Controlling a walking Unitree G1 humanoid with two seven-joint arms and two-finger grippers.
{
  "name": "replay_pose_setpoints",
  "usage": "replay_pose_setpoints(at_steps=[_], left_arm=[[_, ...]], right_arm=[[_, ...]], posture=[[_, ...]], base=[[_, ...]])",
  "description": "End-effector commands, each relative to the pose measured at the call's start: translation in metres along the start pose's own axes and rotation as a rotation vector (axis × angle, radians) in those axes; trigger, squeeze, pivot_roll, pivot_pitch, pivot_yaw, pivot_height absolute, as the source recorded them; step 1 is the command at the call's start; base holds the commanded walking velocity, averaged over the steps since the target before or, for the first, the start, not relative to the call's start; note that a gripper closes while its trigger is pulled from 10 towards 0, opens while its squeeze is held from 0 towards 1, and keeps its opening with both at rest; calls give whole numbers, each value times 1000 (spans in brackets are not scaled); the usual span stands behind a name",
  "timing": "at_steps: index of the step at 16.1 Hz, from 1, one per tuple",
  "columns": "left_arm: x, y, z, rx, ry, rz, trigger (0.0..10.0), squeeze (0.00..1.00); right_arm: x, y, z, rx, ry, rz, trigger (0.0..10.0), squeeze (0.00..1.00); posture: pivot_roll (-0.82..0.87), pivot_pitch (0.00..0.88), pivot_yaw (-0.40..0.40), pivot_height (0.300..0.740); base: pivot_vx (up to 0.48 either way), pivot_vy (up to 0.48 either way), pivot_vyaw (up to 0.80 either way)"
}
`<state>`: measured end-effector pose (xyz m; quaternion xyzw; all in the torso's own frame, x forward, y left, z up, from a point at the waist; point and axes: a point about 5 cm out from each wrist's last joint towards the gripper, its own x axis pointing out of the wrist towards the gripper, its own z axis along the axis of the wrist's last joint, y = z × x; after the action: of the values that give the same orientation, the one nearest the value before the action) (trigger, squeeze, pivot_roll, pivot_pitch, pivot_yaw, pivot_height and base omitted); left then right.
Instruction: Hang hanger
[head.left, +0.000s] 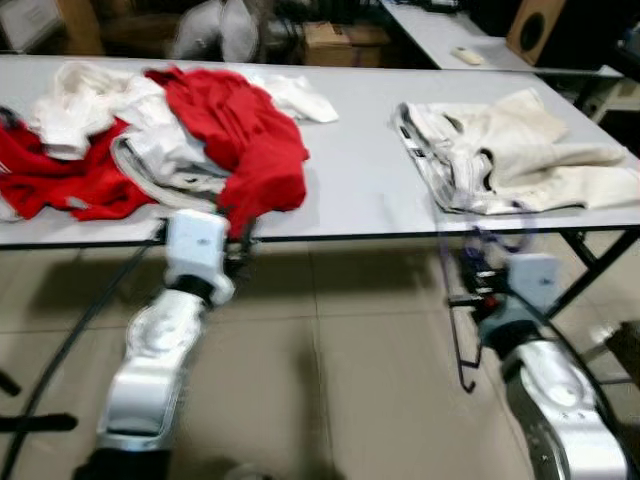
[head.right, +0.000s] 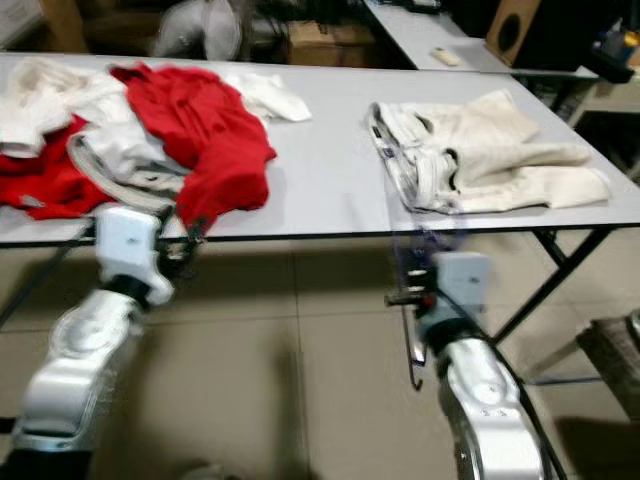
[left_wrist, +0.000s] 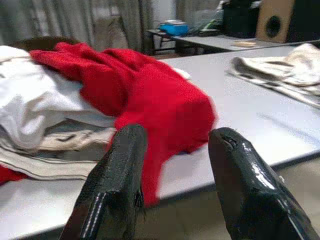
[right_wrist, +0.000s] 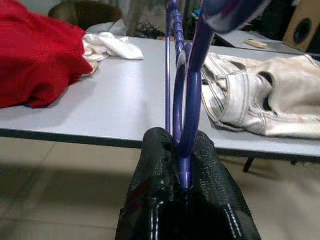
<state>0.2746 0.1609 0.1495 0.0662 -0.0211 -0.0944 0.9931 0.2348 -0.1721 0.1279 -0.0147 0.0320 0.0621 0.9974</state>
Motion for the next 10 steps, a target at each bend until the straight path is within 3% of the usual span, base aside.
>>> replay_pose_setpoints(at_steps=[1,9,10], left_arm=[[1,-6,2,-3,-11,-16,10000,0],[-2,0,-3,-16,-1,-8,10000,0],[-3,-2,-7,-27,17,-62,10000,353]], right_arm=[[-1,-6,4,-33,-10,-14,10000,0],[-8,-5,2,11,-8,-21,10000,0],[-8,-4,1,13,-7,-24,10000,0]], posture=[[7,54,-46,740],[2,66,-31,740],[7,63,-26,740]], base=[[349,0,800],[341,0,0],[0,0,0]])
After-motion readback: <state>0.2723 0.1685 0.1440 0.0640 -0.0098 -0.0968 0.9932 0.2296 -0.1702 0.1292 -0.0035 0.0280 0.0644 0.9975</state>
